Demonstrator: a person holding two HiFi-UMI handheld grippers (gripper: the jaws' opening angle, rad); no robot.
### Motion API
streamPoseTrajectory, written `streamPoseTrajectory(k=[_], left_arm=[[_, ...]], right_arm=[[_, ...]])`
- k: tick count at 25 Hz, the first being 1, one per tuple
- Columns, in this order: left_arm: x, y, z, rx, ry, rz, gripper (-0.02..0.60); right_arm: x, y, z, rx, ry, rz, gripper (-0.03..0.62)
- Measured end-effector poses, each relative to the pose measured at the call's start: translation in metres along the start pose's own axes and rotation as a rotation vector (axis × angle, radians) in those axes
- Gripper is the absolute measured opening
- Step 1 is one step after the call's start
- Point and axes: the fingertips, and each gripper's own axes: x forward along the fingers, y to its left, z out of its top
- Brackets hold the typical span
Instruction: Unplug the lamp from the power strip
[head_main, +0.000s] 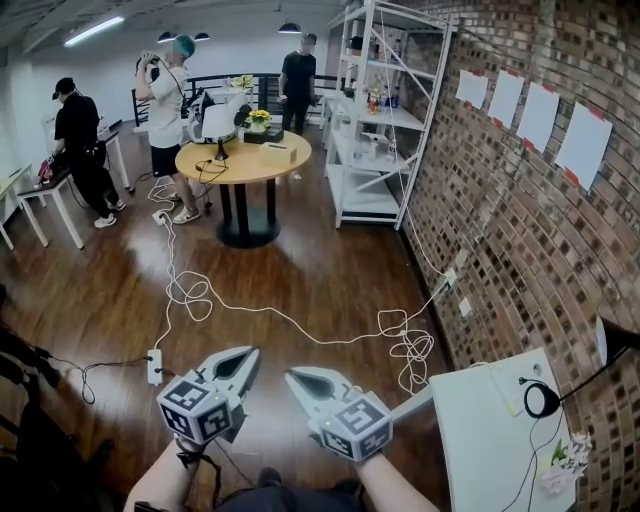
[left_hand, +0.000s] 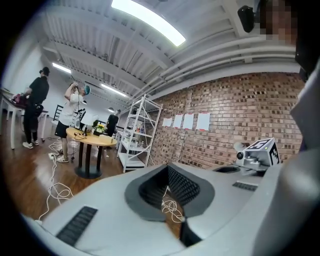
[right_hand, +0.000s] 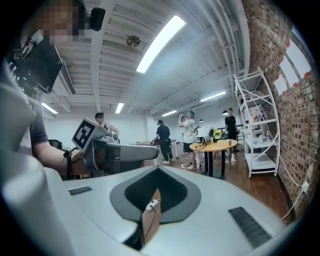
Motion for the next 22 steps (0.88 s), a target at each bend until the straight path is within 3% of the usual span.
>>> streamPoseTrajectory(k=[10, 15, 22], left_arm=[[-0.016, 0.029, 0.012, 0.074, 0.001, -0.011, -0.003], [-0.021, 0.042, 0.016, 0.059, -0.02, 0.007, -0.003], [-0.014, 0.049, -0.01, 0.019, 0.024, 0.035, -0.002]], right_arm=[[0.033, 0.021, 0.017, 0.004, -0.016, -0.003, 0.008], [0.039, 0.026, 0.022, -0.065, -0.03, -0.004, 0.008], [0.042, 0.015, 0.007, -0.039, -0.003, 0.014, 0.008]])
